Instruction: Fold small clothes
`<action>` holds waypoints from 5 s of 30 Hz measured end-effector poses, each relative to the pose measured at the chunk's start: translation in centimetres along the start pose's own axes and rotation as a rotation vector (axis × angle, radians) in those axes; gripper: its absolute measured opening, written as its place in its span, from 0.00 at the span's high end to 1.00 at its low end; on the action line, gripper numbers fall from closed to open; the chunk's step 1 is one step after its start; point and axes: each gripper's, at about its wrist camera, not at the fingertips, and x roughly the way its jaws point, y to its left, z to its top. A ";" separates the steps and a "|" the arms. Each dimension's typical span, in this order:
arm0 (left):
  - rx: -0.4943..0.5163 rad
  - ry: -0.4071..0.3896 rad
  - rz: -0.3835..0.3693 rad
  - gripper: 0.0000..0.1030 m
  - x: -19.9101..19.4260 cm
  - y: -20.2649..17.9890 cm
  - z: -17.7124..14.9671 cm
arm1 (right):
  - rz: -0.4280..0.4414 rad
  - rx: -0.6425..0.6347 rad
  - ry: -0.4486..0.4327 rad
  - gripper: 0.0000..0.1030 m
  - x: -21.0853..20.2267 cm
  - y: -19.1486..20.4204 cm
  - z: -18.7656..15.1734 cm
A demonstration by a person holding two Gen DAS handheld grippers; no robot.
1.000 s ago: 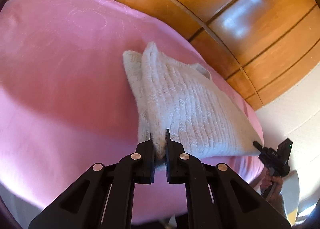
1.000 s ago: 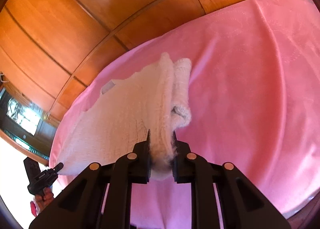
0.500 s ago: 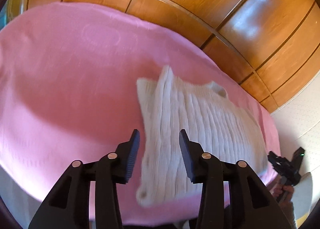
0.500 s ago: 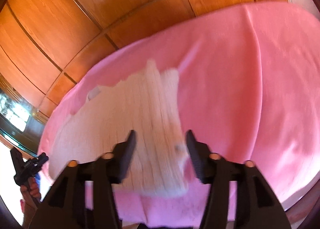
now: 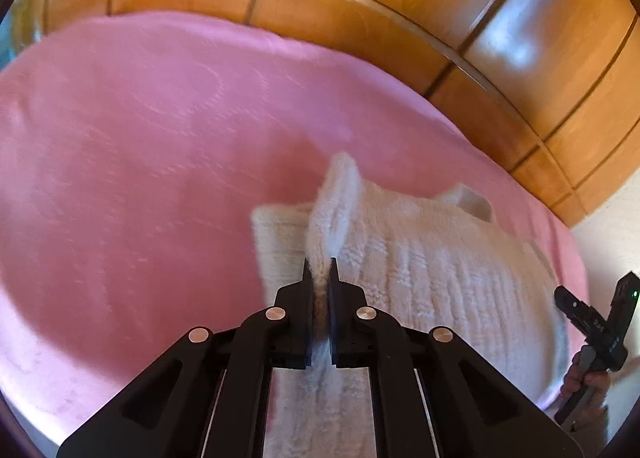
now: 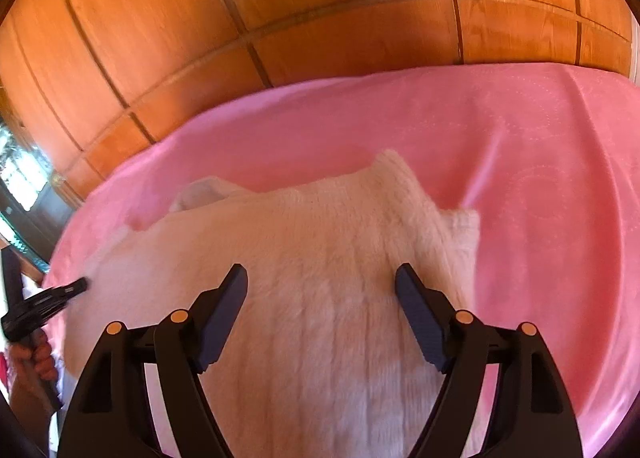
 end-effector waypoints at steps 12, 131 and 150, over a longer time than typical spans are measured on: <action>-0.028 -0.015 0.194 0.48 0.3 0.4 -1.1 | -0.138 -0.089 -0.029 0.15 4.9 0.9 -0.2; -0.161 0.164 -0.499 0.23 -1.6 -3.8 -2.4 | 0.545 -0.238 0.147 0.44 -2.4 17.7 -5.7; 0.097 0.044 -0.375 0.81 -4.5 -9.3 1.2 | 0.525 -0.172 0.116 0.44 -4.8 13.2 -8.7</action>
